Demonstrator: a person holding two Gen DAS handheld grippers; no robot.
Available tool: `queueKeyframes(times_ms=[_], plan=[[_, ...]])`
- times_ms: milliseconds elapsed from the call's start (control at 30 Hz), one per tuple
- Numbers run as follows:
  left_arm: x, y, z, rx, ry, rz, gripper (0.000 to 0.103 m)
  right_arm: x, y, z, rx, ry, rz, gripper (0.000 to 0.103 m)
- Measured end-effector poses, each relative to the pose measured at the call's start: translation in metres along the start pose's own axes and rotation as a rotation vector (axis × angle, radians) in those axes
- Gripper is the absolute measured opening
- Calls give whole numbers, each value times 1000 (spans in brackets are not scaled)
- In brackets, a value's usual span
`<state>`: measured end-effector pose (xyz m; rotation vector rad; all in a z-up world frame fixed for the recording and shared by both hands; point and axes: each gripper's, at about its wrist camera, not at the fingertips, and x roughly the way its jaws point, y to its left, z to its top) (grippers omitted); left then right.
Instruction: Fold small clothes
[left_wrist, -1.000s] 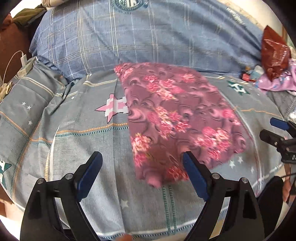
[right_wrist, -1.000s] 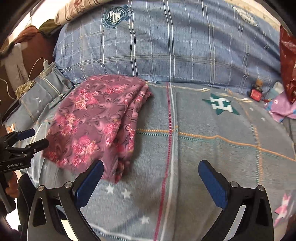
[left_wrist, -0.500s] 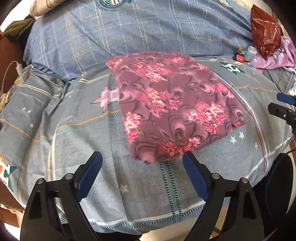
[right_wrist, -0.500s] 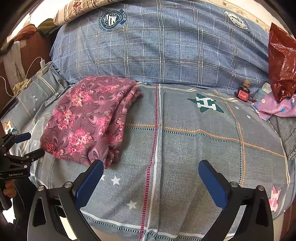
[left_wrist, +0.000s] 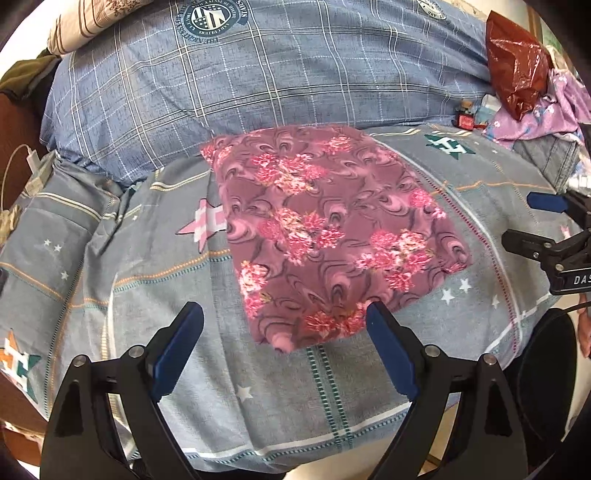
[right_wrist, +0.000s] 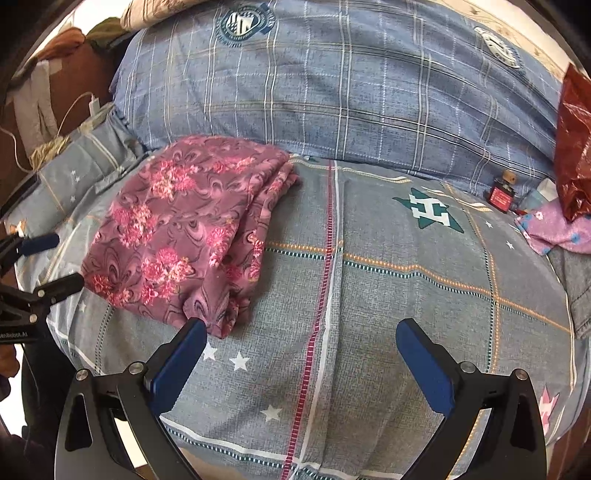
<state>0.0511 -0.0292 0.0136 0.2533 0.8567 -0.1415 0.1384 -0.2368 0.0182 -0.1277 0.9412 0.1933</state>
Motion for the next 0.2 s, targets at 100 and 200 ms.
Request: queueKeyframes(times_ms=[100, 200], plan=[[3, 3, 1, 1, 6, 9, 90, 3, 1, 1, -13, 12, -5, 103], [5, 6, 2, 0, 10, 17, 90, 5, 0, 2, -24, 21, -9, 103]])
